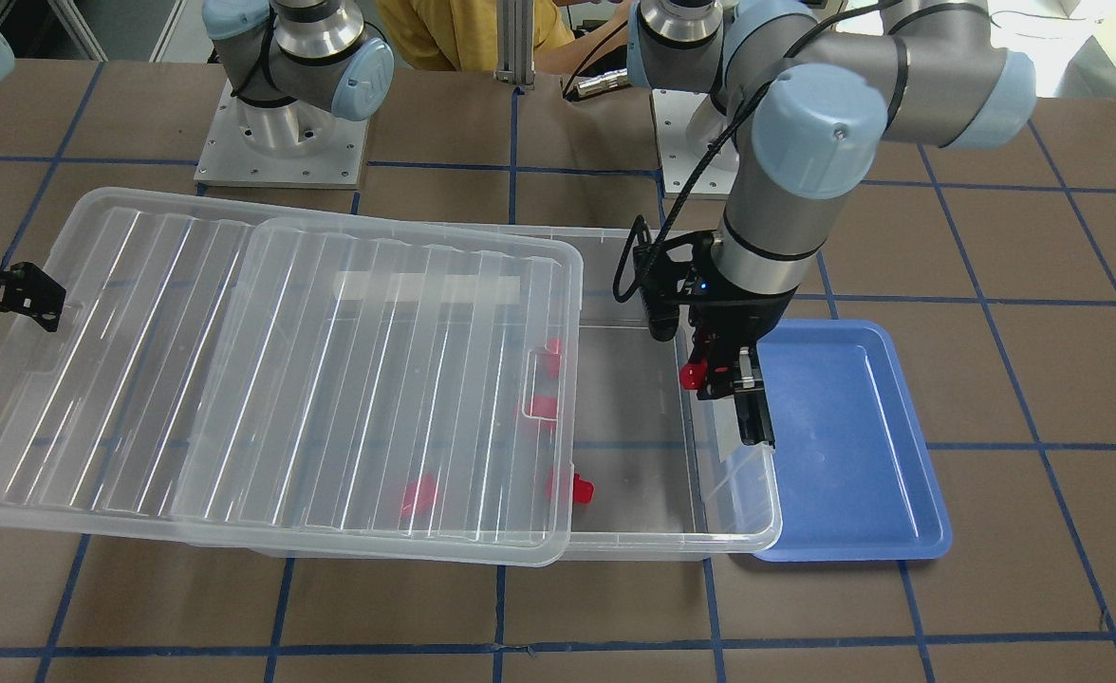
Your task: Place red block in blue tray from box
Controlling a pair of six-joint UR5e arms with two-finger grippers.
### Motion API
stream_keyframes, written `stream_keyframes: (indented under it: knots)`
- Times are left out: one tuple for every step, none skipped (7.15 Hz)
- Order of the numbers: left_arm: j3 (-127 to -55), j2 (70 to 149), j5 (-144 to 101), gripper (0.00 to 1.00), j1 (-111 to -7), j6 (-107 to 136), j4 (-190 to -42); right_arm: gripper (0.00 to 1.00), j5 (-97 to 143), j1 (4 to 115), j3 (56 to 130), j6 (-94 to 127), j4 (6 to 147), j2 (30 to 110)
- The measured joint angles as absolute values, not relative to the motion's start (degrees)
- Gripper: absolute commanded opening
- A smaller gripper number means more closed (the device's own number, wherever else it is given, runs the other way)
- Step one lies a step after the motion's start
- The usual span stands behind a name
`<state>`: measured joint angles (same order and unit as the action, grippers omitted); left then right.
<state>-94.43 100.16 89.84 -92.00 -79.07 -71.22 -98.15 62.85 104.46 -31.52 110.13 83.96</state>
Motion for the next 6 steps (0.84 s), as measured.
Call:
stream_keyframes:
  knots:
    - [-93.5,99.5,88.5,0.00,-87.2,-78.6,-73.0,1.00,-98.2,62.8,104.5,-32.3,110.1,83.9]
    - [-93.9,99.2,87.3,0.00,-83.0,-77.1,-73.5,1.00,-98.2,62.8,104.5,-33.8,110.1,83.9]
    - [-95.7,99.0,86.7,0.00,-80.1,-72.0,-73.2,1.00,-98.2,62.9,104.5,-35.4,110.2,83.8]
    - [-98.4,98.9,86.5,0.00,-77.4,-64.9,-72.2,1.00,-98.2,62.9,104.5,-36.5,110.3,83.8]
    - [-101.5,99.7,86.5,0.00,-74.2,-57.4,-69.9,1.00,-98.0,62.9,104.1,-37.1,110.3,83.7]
    - [-104.4,101.4,86.6,0.00,-71.6,-48.9,-67.1,1.00,-97.7,62.9,103.2,-37.1,110.2,83.7]
